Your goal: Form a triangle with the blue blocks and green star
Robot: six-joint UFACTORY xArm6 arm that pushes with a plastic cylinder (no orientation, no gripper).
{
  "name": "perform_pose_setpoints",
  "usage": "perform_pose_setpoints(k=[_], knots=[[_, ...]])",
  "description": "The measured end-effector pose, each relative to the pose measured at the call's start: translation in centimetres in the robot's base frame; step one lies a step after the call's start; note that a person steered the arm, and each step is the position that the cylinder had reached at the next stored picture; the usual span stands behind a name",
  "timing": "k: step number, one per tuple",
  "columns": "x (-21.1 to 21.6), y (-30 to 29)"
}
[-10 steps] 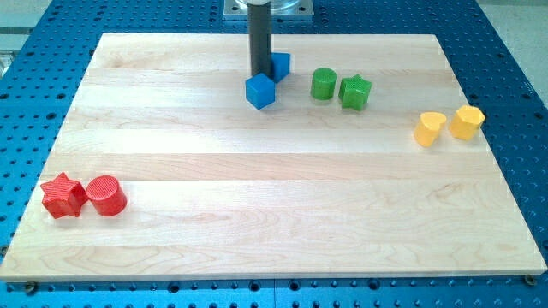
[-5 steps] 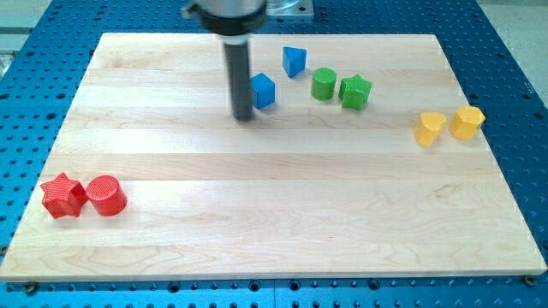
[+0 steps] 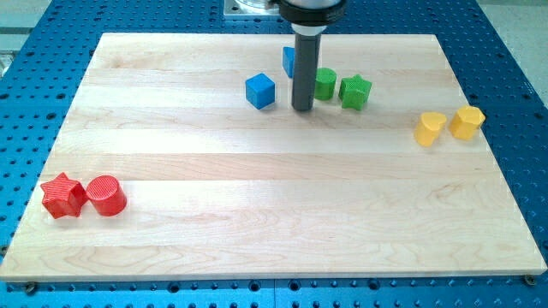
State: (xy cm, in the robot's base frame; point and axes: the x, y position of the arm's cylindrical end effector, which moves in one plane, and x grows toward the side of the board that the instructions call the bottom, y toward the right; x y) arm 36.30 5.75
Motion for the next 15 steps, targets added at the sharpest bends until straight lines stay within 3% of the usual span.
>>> perform_pose_setpoints(k=[2,3,4,5,6,7,8,9,10,11,12,13,15], knots=[[-2.2,0.8],[2.4,-1.6],[2.1,-6.9],[-1.1,-9.7],[1.9,-9.9],[-1.1,-3.6],[-5.0,-1.6],[-6.2,-5.3],[-2.3,-6.0],[-0.4,-1.7],[0.9,-1.5],[-2.0,-2.6],[-0.2,-6.5]])
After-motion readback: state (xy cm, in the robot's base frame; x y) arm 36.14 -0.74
